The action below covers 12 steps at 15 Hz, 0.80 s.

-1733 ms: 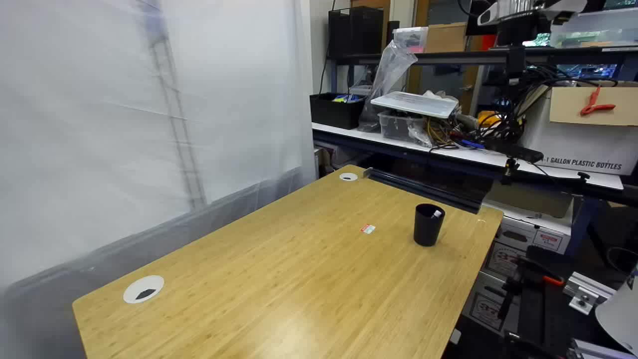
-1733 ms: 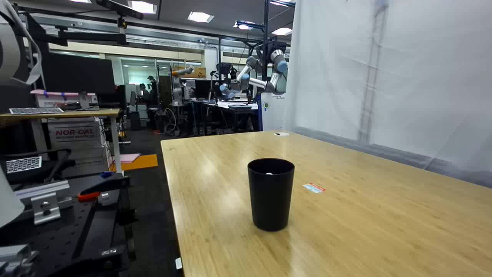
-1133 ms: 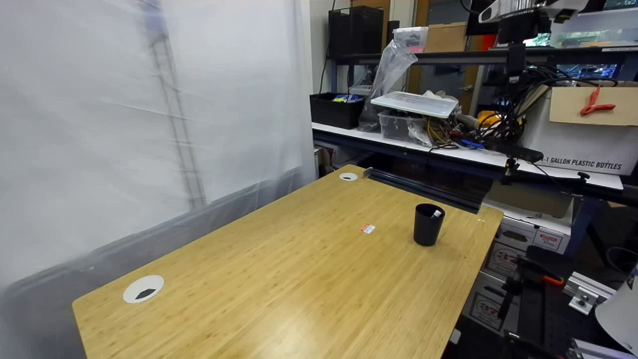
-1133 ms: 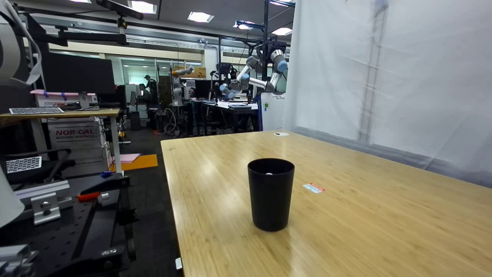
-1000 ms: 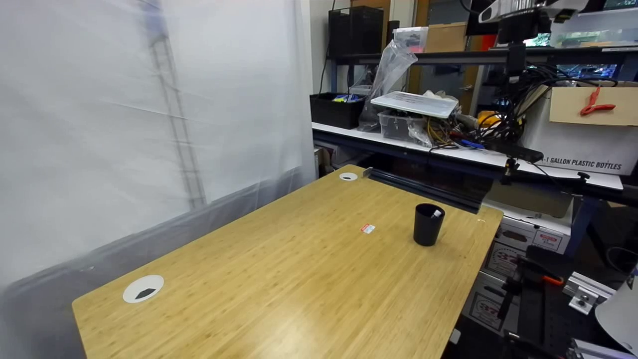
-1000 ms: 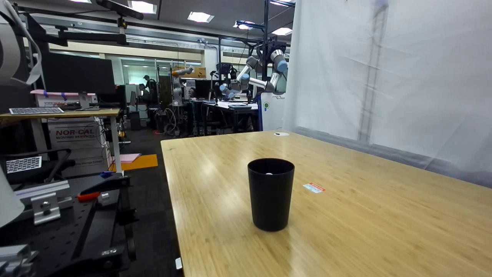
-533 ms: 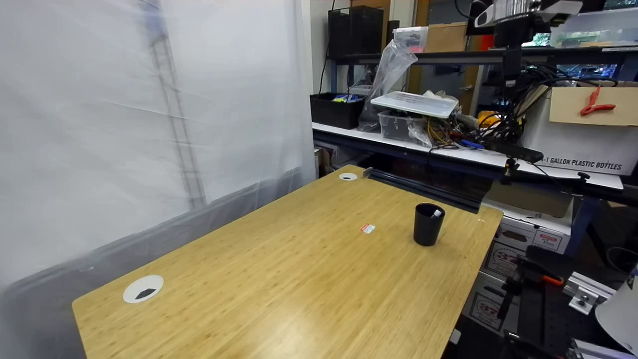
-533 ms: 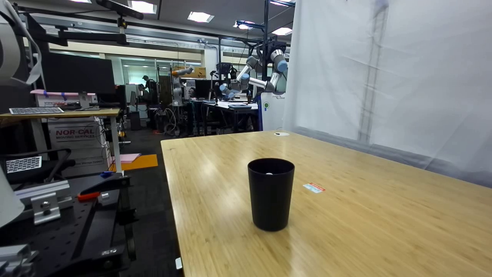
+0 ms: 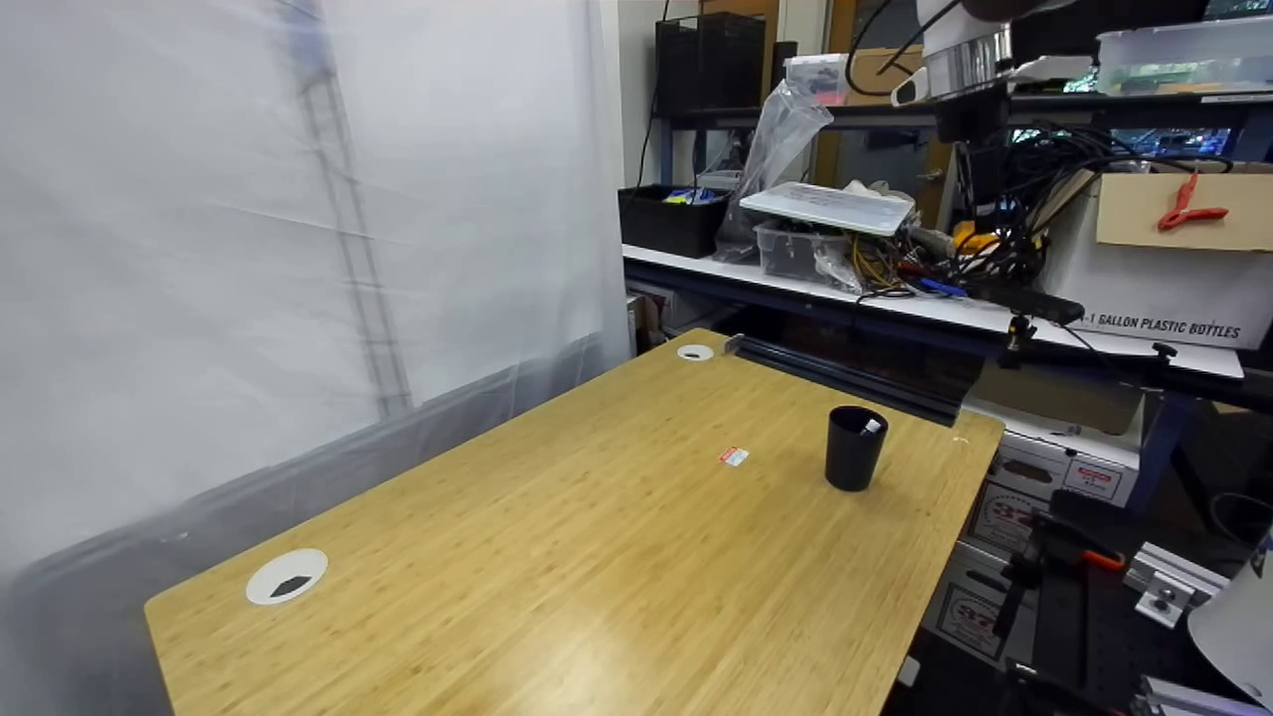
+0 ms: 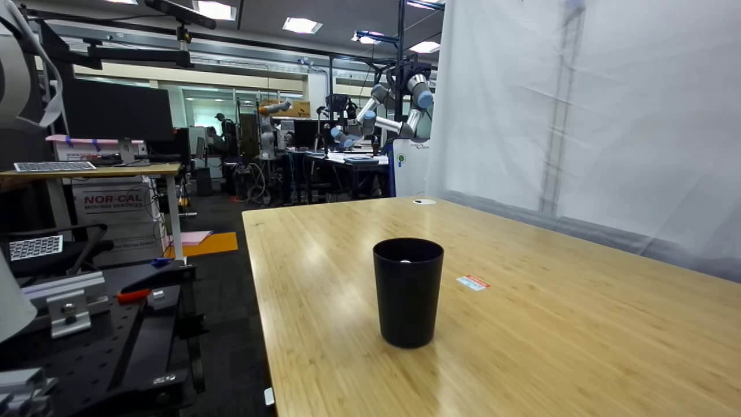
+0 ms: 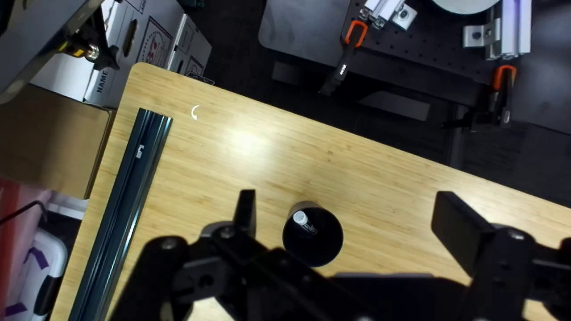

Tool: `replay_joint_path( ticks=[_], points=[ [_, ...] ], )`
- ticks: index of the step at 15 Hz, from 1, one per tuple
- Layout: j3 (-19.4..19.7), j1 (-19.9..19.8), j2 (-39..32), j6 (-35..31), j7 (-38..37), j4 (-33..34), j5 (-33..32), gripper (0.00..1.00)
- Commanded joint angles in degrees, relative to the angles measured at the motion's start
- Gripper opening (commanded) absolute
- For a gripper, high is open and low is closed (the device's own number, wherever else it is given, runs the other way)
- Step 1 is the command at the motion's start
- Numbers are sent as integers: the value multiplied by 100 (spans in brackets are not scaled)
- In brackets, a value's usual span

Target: Remove the black marker from the black cup

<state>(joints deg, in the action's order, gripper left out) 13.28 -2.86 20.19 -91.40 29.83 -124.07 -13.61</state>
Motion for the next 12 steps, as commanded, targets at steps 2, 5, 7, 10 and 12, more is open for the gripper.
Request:
replay_joint_path(
  ticks=[2, 5, 7, 10, 12],
  points=[
    [-83, -42, -219, -95, 386, -89, -336, 100],
    [-111, -58, -322, -234, 480, -297, -509, 100],
    [-126, -64, -376, -423, 515, -462, -636, 100],
    [-153, -69, -451, -791, 514, -688, -794, 100],
    [-174, -75, -495, -1026, 497, -817, -866, 100]
  ],
)
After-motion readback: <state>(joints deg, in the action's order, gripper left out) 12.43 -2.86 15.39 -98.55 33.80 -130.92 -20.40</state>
